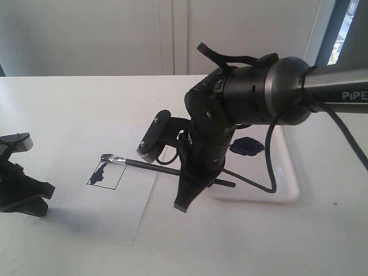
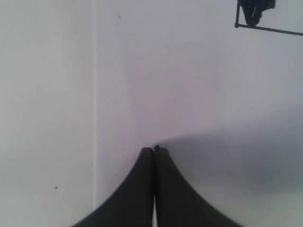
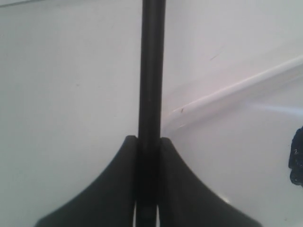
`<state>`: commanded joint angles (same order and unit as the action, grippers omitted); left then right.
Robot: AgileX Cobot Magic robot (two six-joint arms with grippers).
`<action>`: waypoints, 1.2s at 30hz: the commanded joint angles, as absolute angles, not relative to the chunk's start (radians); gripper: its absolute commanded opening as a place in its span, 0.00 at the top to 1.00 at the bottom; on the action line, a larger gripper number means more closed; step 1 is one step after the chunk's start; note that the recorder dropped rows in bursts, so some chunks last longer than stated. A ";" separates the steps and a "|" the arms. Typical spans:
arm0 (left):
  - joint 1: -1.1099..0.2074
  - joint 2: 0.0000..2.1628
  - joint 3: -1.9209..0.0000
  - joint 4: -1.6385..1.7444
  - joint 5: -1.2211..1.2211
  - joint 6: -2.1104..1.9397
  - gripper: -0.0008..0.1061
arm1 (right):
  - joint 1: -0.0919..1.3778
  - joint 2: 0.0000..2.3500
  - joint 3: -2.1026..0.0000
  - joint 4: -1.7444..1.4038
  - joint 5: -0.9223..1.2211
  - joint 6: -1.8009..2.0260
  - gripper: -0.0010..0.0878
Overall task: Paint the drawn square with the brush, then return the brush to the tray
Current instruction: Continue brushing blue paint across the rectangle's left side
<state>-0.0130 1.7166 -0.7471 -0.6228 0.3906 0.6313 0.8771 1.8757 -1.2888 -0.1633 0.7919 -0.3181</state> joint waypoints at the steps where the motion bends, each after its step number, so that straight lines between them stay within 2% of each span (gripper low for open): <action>1: -0.013 1.717 -0.747 -0.623 0.391 0.631 0.99 | 0.877 1.878 -1.292 -0.163 0.800 -0.318 0.99; 36: -0.013 1.717 -0.747 -0.623 0.388 0.631 0.99 | 0.877 1.874 -1.293 -0.056 0.911 -0.449 0.99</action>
